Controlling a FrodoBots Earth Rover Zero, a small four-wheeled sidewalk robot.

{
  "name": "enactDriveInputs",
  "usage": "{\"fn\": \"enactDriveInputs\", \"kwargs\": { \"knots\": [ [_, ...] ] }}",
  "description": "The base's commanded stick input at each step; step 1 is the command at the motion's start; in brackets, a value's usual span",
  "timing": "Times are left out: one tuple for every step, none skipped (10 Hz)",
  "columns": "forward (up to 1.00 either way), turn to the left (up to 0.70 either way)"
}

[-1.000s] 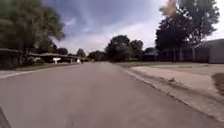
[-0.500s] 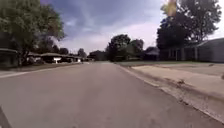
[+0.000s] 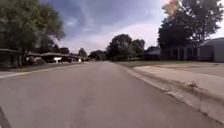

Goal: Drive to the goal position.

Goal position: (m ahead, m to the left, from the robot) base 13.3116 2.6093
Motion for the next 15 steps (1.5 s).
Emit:
{"fn": "enactDriveInputs", "kwargs": {
  "knots": [
    [0.70, 0.03],
    [0.70, 0.03],
    [0.70, 0.03],
    [0.70, 0.03],
    [0.70, 0.03],
    [0.70, 0.03],
    [0.70, 0.03],
    [0.70, 0.03],
    [0.70, 0.03],
    [0.70, 0.03],
    [0.70, 0.03],
    [0.70, 0.03],
    [0.70, 0.03],
    [0.70, 0.03],
    [0.70, 0.03]
  ]
}}
